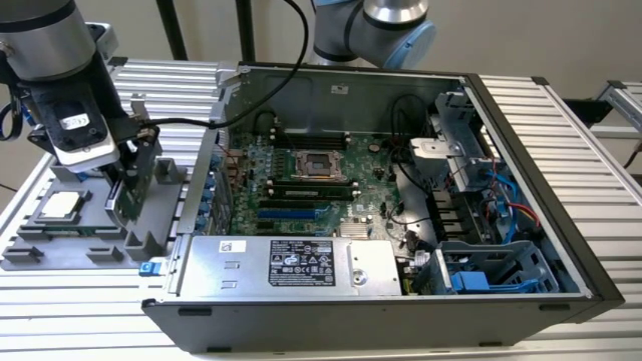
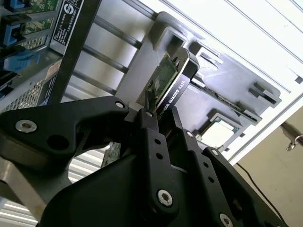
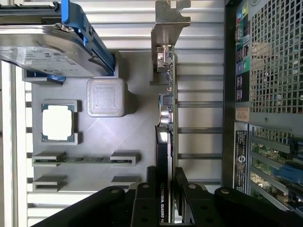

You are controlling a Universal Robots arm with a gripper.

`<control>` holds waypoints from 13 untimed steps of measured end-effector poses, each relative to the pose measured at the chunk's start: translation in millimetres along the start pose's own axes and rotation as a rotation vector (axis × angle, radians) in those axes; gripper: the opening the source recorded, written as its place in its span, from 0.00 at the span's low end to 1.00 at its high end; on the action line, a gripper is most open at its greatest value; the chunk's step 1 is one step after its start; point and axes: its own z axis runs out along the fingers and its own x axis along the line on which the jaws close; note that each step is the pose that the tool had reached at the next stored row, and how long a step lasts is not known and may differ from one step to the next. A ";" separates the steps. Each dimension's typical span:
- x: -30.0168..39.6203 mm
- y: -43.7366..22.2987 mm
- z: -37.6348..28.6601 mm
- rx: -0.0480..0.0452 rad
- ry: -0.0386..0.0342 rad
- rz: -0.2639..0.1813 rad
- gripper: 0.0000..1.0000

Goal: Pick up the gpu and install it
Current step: 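Pick up the gpu and move the gpu toward the slot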

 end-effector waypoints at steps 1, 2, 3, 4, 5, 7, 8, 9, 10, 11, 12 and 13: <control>0.0 0.0 -0.2 0.0000 0.0000 0.000 0.00; 0.0 0.0 -0.4 0.0000 0.0001 0.000 0.00; 0.0 0.0 -0.6 0.0000 0.0000 -0.001 0.00; 0.0 0.0 -0.8 0.0000 0.0000 -0.001 0.00; 0.0 0.0 -0.9 0.0000 0.0000 -0.001 0.00; 0.0 0.0 -1.3 0.0000 0.0000 -0.002 0.00; 0.0 0.1 -1.5 0.0000 0.0001 -0.002 0.00; 0.0 0.1 -1.7 0.0000 0.0000 -0.002 0.00; 0.0 0.1 -1.9 0.0000 0.0001 -0.002 0.00; 0.0 0.1 -2.1 0.0000 0.0000 -0.003 0.00; 0.0 0.1 -2.3 0.0000 0.0001 -0.003 0.00; 0.0 0.1 -2.5 0.0000 0.0001 -0.003 0.00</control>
